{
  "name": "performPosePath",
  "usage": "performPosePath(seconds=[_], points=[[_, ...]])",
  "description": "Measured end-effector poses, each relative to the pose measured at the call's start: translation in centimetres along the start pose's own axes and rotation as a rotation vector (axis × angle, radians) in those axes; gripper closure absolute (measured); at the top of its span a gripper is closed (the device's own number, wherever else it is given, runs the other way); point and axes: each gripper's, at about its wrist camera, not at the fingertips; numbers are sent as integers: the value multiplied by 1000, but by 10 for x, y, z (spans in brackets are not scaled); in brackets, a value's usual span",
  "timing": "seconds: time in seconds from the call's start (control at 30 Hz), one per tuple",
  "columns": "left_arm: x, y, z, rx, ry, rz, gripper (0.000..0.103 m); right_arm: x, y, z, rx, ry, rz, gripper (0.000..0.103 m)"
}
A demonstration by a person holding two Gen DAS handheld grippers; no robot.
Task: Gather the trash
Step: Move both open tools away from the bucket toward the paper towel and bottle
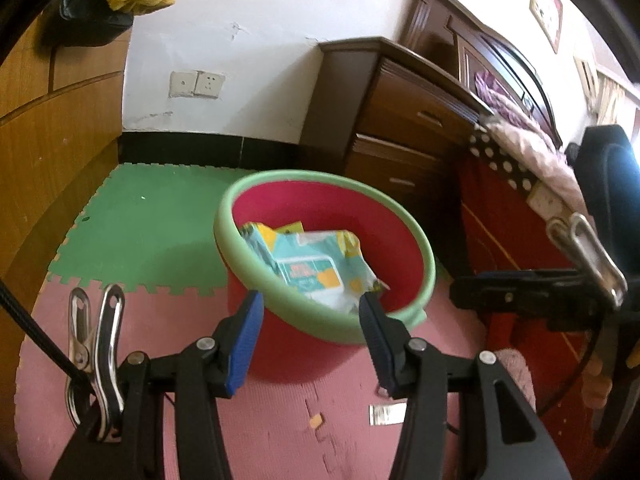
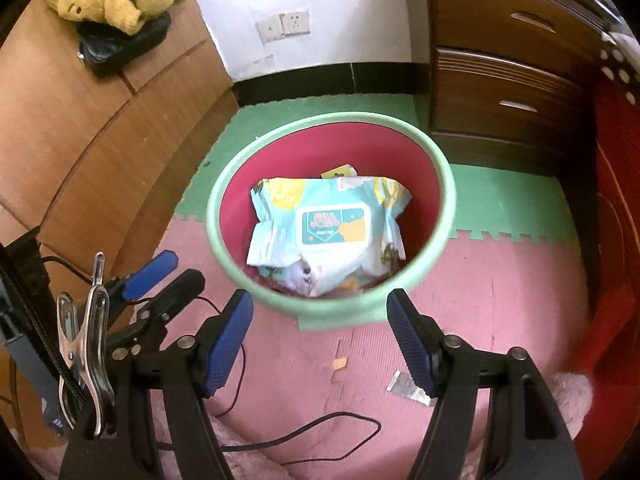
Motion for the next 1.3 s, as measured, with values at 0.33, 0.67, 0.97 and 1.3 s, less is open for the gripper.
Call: performPosePath(seconds=[0.33, 0.67, 0.97, 1.3], points=[[-40, 12, -37, 84, -67, 19, 51, -20, 17, -57, -88, -18, 22, 31], [-71, -5, -78, 199, -38, 29, 51, -51, 10, -102, -120, -55, 0, 31], [-110, -37, -107, 252, -95, 67, 51, -99, -23, -139, -125, -76, -37, 31], [-146, -82, -125, 294, -196, 68, 51, -145, -47, -158, -110, -54, -74, 31]])
Point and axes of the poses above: each gripper's, at about its wrist camera, not at the fingertips, and y roughly against the way its jaws point, x to its left, z to its top, and after that the axes turned 1 degree about -y, right-handed
